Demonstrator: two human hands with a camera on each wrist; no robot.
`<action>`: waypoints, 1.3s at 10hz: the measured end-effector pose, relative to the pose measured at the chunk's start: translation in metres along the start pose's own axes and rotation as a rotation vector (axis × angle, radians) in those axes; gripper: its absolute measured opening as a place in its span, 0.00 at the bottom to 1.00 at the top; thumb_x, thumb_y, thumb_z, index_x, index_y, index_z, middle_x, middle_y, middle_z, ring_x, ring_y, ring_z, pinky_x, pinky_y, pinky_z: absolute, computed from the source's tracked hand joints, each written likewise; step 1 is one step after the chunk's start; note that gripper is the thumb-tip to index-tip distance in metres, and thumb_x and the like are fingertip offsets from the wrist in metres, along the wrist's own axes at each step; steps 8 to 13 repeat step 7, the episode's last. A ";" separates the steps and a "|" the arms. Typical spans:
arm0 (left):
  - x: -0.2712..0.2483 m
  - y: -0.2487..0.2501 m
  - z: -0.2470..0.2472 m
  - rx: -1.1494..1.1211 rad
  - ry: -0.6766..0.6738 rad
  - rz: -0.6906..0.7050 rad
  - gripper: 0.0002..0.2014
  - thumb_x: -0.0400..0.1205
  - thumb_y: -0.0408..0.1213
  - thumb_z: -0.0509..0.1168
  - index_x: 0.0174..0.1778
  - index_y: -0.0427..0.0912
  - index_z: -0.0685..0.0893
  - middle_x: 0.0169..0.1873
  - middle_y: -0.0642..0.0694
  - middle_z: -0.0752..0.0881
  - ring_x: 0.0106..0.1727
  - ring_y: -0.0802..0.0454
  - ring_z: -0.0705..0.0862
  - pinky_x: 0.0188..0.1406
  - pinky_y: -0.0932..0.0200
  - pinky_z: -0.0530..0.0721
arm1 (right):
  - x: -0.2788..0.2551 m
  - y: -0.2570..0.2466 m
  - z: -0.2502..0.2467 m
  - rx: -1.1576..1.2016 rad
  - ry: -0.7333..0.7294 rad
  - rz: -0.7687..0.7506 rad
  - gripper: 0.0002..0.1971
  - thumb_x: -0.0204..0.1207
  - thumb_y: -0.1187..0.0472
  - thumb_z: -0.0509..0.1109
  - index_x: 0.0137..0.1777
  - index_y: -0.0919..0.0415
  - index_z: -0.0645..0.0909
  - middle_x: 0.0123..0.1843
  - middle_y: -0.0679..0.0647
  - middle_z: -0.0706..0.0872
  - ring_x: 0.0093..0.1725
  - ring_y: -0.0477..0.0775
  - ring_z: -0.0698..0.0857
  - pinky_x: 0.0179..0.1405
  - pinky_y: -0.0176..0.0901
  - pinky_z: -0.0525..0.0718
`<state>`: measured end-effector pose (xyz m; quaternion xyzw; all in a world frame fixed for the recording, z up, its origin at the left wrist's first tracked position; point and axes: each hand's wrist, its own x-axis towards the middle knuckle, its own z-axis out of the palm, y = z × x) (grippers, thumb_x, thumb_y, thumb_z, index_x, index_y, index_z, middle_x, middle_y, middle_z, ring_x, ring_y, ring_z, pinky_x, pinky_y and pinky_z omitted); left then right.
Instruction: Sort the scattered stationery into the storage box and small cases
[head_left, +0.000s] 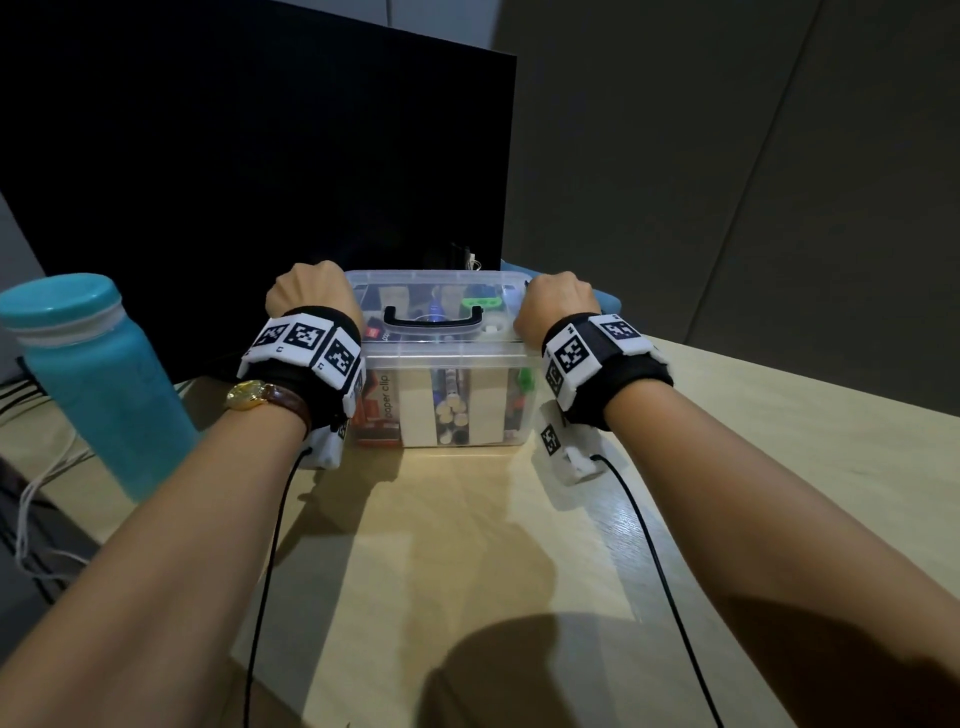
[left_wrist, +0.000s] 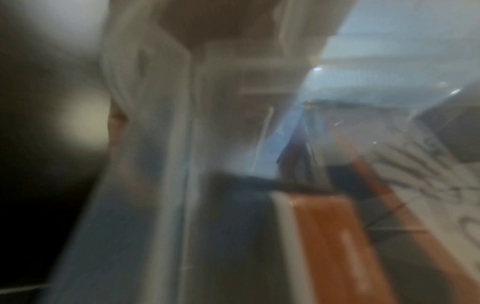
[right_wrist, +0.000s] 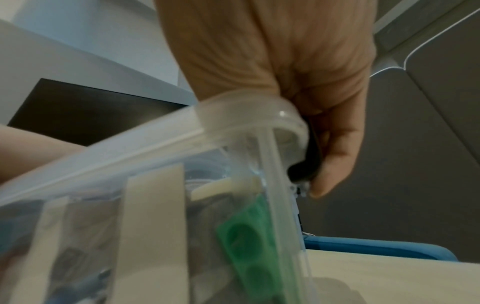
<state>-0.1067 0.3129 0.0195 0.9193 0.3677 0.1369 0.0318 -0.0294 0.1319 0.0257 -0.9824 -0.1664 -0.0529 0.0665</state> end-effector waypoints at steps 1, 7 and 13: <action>0.003 0.001 0.003 0.038 -0.005 0.028 0.09 0.83 0.33 0.67 0.54 0.30 0.82 0.55 0.30 0.84 0.57 0.33 0.83 0.41 0.50 0.73 | 0.000 0.002 0.003 0.038 0.005 -0.008 0.16 0.88 0.60 0.55 0.67 0.68 0.77 0.66 0.65 0.80 0.64 0.65 0.81 0.46 0.48 0.74; -0.016 0.036 0.021 -0.039 -0.327 0.348 0.34 0.78 0.74 0.41 0.80 0.72 0.41 0.85 0.53 0.39 0.85 0.39 0.40 0.79 0.27 0.43 | -0.014 0.046 0.017 0.517 0.015 -0.227 0.29 0.89 0.49 0.51 0.83 0.66 0.59 0.84 0.62 0.60 0.83 0.60 0.61 0.81 0.55 0.60; -0.016 0.036 0.021 -0.039 -0.327 0.348 0.34 0.78 0.74 0.41 0.80 0.72 0.41 0.85 0.53 0.39 0.85 0.39 0.40 0.79 0.27 0.43 | -0.014 0.046 0.017 0.517 0.015 -0.227 0.29 0.89 0.49 0.51 0.83 0.66 0.59 0.84 0.62 0.60 0.83 0.60 0.61 0.81 0.55 0.60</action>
